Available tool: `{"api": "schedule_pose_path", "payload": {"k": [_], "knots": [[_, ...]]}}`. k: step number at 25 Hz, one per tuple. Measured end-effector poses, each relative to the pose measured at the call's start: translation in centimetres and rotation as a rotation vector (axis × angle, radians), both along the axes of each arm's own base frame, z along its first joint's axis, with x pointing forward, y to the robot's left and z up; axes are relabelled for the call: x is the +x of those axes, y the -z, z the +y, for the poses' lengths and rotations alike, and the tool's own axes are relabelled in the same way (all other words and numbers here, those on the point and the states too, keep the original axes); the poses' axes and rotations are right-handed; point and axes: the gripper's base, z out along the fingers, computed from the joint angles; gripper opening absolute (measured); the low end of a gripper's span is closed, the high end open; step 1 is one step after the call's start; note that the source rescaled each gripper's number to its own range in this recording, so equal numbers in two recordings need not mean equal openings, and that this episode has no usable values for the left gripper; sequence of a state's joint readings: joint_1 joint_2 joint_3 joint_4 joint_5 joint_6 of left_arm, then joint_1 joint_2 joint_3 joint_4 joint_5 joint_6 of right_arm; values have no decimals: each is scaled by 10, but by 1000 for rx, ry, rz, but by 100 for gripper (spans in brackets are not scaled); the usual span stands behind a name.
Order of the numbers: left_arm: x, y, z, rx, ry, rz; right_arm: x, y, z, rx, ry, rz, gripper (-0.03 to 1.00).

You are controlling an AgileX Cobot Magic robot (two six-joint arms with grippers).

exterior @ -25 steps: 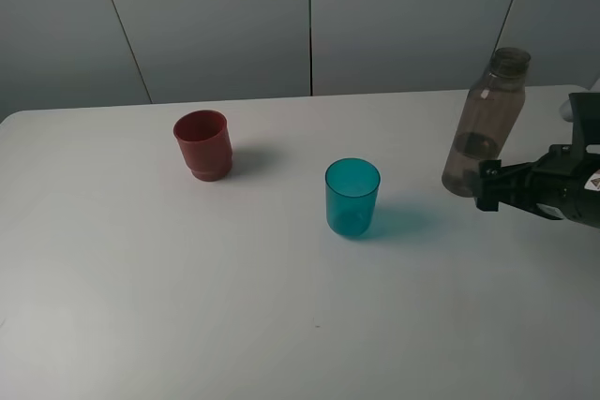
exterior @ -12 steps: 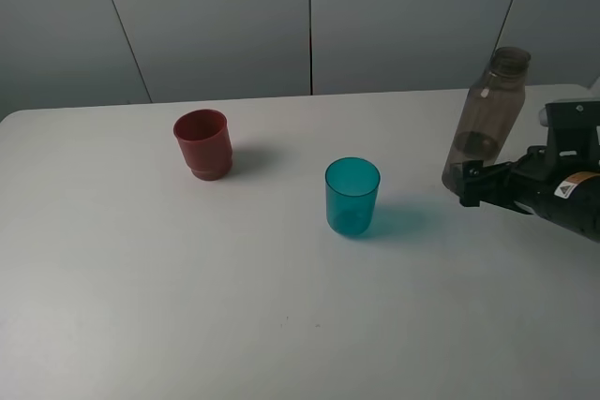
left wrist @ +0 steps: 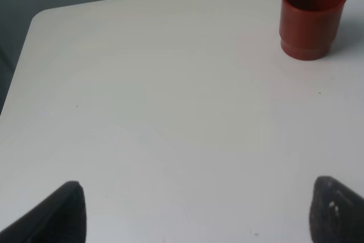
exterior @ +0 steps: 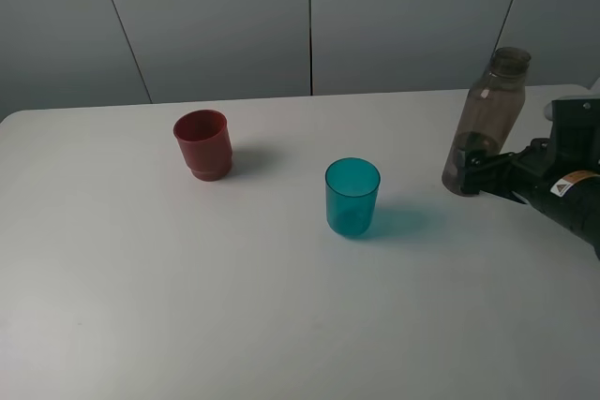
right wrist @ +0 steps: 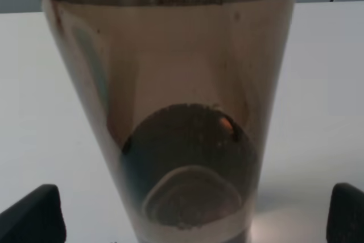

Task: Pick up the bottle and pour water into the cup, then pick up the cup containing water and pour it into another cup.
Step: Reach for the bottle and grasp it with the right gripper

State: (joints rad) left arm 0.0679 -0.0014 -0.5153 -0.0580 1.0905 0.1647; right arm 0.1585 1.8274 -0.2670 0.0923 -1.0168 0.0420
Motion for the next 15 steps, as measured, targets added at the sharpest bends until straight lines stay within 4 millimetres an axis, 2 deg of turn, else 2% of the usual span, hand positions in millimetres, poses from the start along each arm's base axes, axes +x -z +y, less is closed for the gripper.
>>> {"api": "schedule_pose_path", "payload": {"k": [15], "knots": [[0,0,0,0,0,0,33,13,5,-26,-11,-27,100]]}}
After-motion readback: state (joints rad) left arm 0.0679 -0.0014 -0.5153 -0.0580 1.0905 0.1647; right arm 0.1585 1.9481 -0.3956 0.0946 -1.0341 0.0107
